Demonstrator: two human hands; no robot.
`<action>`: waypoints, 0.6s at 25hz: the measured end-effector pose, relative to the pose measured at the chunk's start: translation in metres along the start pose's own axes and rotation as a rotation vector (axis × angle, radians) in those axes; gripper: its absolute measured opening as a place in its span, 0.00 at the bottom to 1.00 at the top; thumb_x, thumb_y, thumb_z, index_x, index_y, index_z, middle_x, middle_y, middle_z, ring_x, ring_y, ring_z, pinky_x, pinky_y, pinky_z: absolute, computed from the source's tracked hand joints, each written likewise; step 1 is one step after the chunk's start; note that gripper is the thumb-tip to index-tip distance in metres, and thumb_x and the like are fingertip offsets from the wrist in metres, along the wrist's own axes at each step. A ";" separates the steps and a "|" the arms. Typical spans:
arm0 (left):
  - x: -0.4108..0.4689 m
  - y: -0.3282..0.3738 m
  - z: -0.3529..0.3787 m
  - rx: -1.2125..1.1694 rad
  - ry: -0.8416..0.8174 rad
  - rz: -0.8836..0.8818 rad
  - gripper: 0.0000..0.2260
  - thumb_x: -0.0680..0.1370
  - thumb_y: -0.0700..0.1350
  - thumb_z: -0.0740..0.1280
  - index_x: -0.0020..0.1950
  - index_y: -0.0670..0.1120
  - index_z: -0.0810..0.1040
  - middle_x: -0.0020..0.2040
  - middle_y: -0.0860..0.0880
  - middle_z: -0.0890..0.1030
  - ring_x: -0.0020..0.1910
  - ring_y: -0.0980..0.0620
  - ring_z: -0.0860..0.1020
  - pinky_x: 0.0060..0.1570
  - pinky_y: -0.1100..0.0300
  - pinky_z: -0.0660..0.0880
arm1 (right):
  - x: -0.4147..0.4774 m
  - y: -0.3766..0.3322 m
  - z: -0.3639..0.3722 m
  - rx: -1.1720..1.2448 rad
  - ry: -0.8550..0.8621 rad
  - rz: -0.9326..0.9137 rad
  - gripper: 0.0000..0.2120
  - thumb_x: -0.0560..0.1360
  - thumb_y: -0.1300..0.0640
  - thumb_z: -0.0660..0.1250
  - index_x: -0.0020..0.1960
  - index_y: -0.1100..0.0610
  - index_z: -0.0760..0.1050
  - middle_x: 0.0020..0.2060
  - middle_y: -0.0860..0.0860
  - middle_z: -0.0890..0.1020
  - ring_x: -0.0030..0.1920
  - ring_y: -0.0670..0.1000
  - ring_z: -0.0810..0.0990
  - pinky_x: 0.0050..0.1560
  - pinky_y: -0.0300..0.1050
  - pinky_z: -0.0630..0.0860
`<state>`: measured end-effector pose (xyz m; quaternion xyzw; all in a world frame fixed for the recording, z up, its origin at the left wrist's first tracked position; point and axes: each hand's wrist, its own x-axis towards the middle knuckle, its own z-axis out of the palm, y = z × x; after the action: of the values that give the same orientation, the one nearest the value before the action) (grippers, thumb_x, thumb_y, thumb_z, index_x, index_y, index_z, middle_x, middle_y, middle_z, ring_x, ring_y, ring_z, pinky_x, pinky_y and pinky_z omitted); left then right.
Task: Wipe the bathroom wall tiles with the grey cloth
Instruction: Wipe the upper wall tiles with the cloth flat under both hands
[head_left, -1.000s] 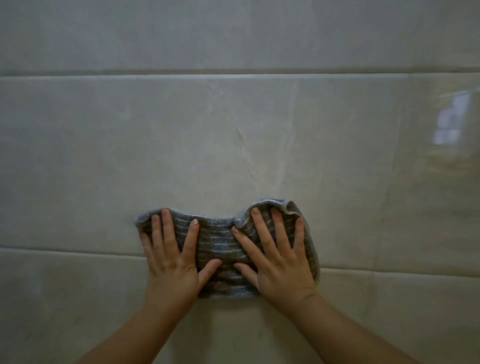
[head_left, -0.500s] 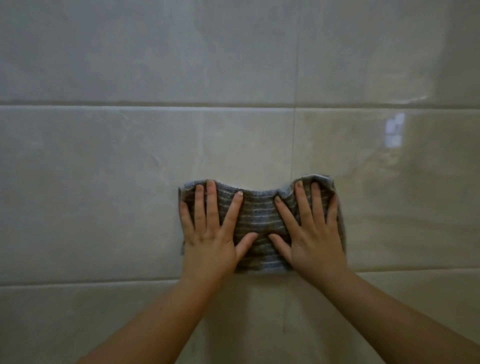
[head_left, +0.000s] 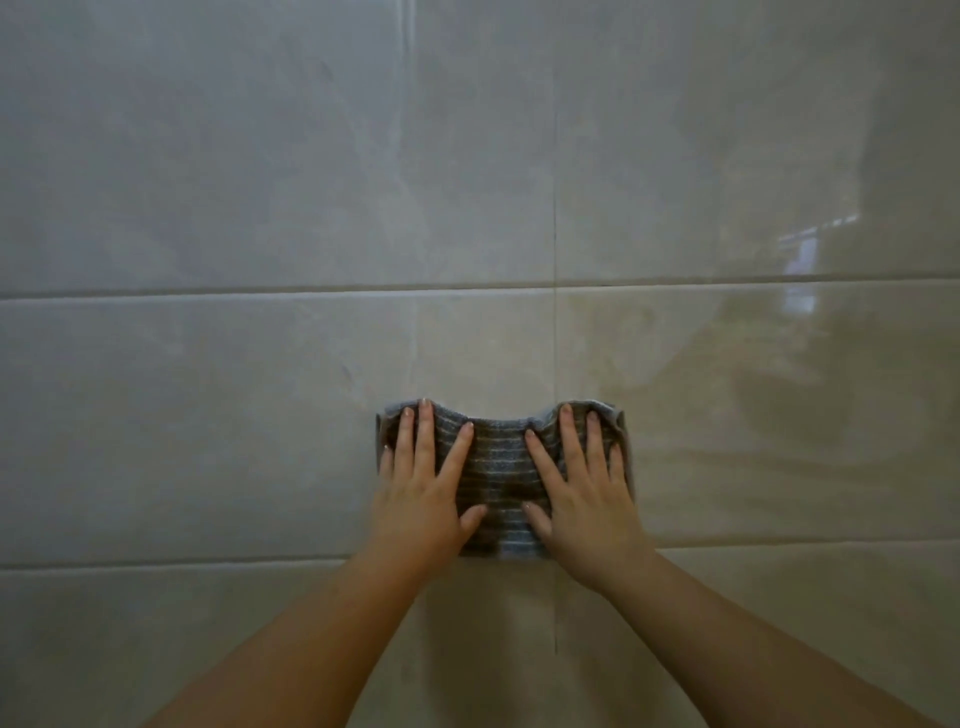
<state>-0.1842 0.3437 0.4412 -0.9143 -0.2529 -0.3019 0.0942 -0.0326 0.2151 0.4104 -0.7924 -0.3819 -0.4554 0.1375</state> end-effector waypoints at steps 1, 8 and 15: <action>-0.007 -0.002 -0.001 0.005 -0.046 -0.012 0.41 0.78 0.66 0.59 0.74 0.58 0.29 0.73 0.45 0.22 0.74 0.44 0.25 0.74 0.45 0.36 | -0.008 -0.003 0.003 0.005 -0.024 -0.001 0.37 0.70 0.37 0.59 0.76 0.48 0.61 0.76 0.60 0.59 0.75 0.63 0.54 0.68 0.66 0.64; -0.016 -0.027 0.037 -0.030 0.178 0.034 0.35 0.77 0.67 0.54 0.80 0.55 0.49 0.80 0.42 0.41 0.79 0.45 0.38 0.75 0.41 0.46 | -0.032 -0.022 0.012 0.058 -0.031 0.064 0.36 0.74 0.36 0.54 0.78 0.48 0.54 0.78 0.57 0.51 0.76 0.64 0.53 0.73 0.63 0.55; 0.075 -0.011 -0.017 0.030 0.467 0.031 0.34 0.78 0.66 0.47 0.80 0.55 0.46 0.81 0.41 0.40 0.79 0.42 0.39 0.75 0.42 0.39 | 0.072 -0.006 -0.030 0.138 0.121 0.170 0.32 0.78 0.37 0.48 0.79 0.46 0.46 0.78 0.59 0.47 0.77 0.64 0.43 0.73 0.66 0.44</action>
<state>-0.1471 0.3776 0.5002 -0.8219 -0.2146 -0.5000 0.1684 -0.0349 0.2369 0.4857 -0.7815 -0.3349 -0.4618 0.2528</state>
